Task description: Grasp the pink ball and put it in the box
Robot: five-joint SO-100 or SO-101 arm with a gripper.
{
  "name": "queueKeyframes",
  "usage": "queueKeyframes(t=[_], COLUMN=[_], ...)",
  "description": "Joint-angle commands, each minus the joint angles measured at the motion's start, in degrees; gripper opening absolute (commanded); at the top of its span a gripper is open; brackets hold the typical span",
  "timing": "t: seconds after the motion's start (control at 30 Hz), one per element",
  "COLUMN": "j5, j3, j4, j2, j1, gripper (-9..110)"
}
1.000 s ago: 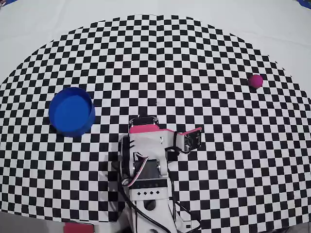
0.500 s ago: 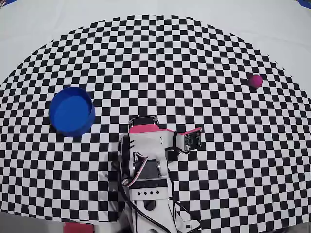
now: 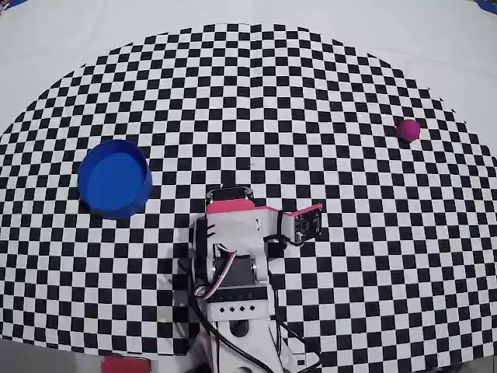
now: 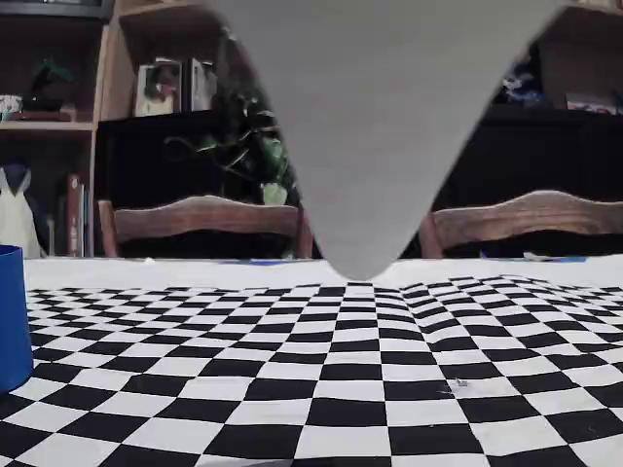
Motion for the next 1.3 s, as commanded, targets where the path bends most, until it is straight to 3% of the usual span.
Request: queueKeyframes(t=[0.0, 0.97, 1.27], j5=[0.09, 0.09, -0.53], j3=[0.44, 0.44, -0.18], j4=[0.18, -1.14, -14.94], j2=[1.05, 0.70, -3.25], j1=[0.35, 0.53, 2.20], gripper=[0, 0, 1])
